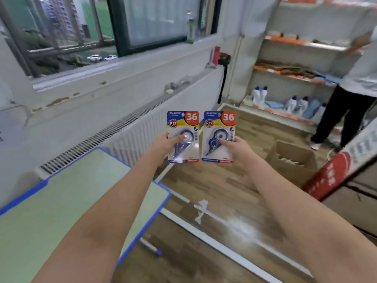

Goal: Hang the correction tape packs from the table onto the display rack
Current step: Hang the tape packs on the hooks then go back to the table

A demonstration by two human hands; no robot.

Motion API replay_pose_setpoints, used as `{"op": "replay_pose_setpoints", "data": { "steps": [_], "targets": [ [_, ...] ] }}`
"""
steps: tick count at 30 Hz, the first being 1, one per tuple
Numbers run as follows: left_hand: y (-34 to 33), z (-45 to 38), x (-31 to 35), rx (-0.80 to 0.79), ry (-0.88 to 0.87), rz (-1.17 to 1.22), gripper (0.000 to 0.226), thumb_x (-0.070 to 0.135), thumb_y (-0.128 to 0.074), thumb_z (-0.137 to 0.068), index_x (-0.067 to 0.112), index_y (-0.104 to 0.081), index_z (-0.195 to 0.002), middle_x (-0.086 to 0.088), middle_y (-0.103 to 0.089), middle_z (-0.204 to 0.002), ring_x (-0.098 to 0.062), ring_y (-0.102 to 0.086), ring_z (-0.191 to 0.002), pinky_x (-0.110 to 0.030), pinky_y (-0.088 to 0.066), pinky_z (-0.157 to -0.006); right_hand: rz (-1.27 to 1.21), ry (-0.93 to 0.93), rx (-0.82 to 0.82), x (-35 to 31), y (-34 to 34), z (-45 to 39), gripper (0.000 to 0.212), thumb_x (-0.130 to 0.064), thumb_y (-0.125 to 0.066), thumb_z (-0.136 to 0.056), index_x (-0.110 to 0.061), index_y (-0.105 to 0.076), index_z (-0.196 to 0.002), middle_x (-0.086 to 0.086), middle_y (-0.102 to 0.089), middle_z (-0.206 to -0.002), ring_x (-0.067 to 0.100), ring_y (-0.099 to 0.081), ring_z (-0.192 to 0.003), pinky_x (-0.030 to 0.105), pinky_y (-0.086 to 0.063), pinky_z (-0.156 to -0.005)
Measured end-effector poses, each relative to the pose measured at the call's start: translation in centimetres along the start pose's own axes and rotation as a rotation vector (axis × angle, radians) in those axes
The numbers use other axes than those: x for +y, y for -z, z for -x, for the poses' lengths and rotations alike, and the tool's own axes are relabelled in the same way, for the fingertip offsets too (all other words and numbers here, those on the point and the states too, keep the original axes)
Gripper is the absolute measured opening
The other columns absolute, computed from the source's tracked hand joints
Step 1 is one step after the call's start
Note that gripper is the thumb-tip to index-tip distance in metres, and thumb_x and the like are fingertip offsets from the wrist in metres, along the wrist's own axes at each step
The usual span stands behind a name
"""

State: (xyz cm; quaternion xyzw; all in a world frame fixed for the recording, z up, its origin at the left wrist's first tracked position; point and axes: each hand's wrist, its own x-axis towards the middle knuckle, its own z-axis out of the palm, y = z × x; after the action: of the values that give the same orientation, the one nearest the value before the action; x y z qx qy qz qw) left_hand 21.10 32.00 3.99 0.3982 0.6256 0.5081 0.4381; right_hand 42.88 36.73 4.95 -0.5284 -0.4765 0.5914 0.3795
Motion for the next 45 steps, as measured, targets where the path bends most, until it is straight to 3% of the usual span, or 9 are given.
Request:
{"op": "replay_pose_setpoints", "data": {
  "steps": [2, 6, 11, 22, 25, 33, 38, 42, 45],
  "targets": [
    [-7.4, -0.9, 2.4, -0.087, -0.04, 0.026, 0.023, 0.024, -0.072, -0.085, 0.015, -0.058, -0.101, 0.004, -0.063, -0.085, -0.007, -0.059, -0.074, -0.015, -0.049, -0.06, -0.052, 0.027, 0.081, -1.8, 7.5, 0.5, 0.025, -0.008, -0.066, -0.088, -0.005, -0.059, -0.112, 0.014, -0.067, -0.106, 0.023, -0.068, -0.081, 0.035, -0.058, -0.076],
    [-20.4, -2.2, 6.4, -0.295, -0.078, 0.115, 0.035, 0.018, -0.076, -0.08, 0.008, -0.06, -0.11, -0.013, -0.067, -0.113, -0.027, -0.066, -0.099, -0.042, -0.053, -0.092, -0.106, 0.078, 0.278, -4.0, 20.7, 1.8, 0.036, -0.008, -0.07, -0.083, -0.004, -0.059, -0.117, 0.016, -0.068, -0.109, 0.032, -0.067, -0.094, 0.05, -0.051, -0.092],
    [-36.2, -2.6, 10.4, -0.591, -0.129, 0.194, 0.026, 0.006, -0.068, -0.086, 0.004, -0.064, -0.111, -0.006, -0.072, -0.097, -0.016, -0.07, -0.079, -0.028, -0.057, -0.072, -0.167, 0.143, 0.463, -4.7, 34.4, 4.1, 0.029, -0.007, -0.069, -0.082, -0.008, -0.062, -0.111, 0.016, -0.068, -0.11, 0.035, -0.065, -0.1, 0.05, -0.05, -0.094],
    [-68.5, -2.9, 16.7, -1.107, -0.123, 0.137, 0.019, 0.017, -0.07, -0.085, 0.012, -0.065, -0.103, -0.012, -0.072, -0.106, -0.029, -0.069, -0.095, -0.046, -0.053, -0.09, -0.303, 0.315, 0.93, -6.1, 60.2, 7.0, 0.012, -0.016, -0.067, -0.086, -0.013, -0.064, -0.098, 0.011, -0.07, -0.099, 0.029, -0.065, -0.087, 0.046, -0.051, -0.088],
    [-76.0, -1.5, 17.7, -1.194, -0.149, 0.103, 0.015, 0.017, -0.068, -0.088, 0.015, -0.063, -0.102, -0.008, -0.072, -0.103, -0.02, -0.07, -0.088, -0.033, -0.057, -0.077, -0.315, 0.346, 1.053, -6.0, 65.8, 8.3, 0.014, -0.014, -0.067, -0.086, -0.01, -0.064, -0.099, 0.014, -0.068, -0.101, 0.029, -0.064, -0.087, 0.044, -0.05, -0.088],
    [-93.1, 4.3, 18.0, -1.354, -0.156, 0.082, 0.022, 0.021, -0.065, -0.09, 0.013, -0.058, -0.11, -0.002, -0.071, -0.099, -0.013, -0.07, -0.078, -0.024, -0.054, -0.058, -0.324, 0.354, 1.298, -3.9, 78.5, 12.9, 0.028, -0.015, -0.068, -0.086, 0.0, -0.062, -0.109, 0.016, -0.068, -0.1, 0.029, -0.063, -0.089, 0.045, -0.05, -0.09],
    [-102.5, 6.8, 19.5, -1.328, -0.253, 0.022, 0.019, 0.026, -0.064, -0.092, 0.023, -0.055, -0.108, -0.004, -0.068, -0.115, -0.022, -0.067, -0.099, -0.041, -0.055, -0.088, -0.231, 0.33, 1.298, -4.1, 88.6, 13.8, 0.011, -0.018, -0.07, -0.085, -0.01, -0.064, -0.089, 0.018, -0.068, -0.105, 0.031, -0.064, -0.092, 0.045, -0.05, -0.088],
    [-109.0, 8.3, 22.2, -1.236, -0.359, 0.066, 0.021, 0.026, -0.06, -0.095, 0.02, -0.054, -0.114, 0.003, -0.067, -0.111, -0.009, -0.064, -0.091, -0.022, -0.052, -0.074, -0.159, 0.367, 1.223, -5.9, 97.5, 13.5, 0.023, -0.017, -0.07, -0.085, -0.003, -0.065, -0.103, 0.011, -0.07, -0.097, 0.014, -0.068, -0.073, 0.025, -0.055, -0.066],
    [-113.4, 8.6, 24.5, -1.141, -0.345, 0.12, 0.032, 0.033, -0.063, -0.092, 0.02, -0.052, -0.12, 0.001, -0.065, -0.119, -0.015, -0.063, -0.103, -0.036, -0.053, -0.089, -0.152, 0.41, 1.158, -7.6, 103.3, 12.8, 0.019, -0.014, -0.066, -0.088, -0.004, -0.064, -0.104, 0.006, -0.067, -0.089, 0.003, -0.065, -0.058, 0.014, -0.052, -0.053]
  ]
}}
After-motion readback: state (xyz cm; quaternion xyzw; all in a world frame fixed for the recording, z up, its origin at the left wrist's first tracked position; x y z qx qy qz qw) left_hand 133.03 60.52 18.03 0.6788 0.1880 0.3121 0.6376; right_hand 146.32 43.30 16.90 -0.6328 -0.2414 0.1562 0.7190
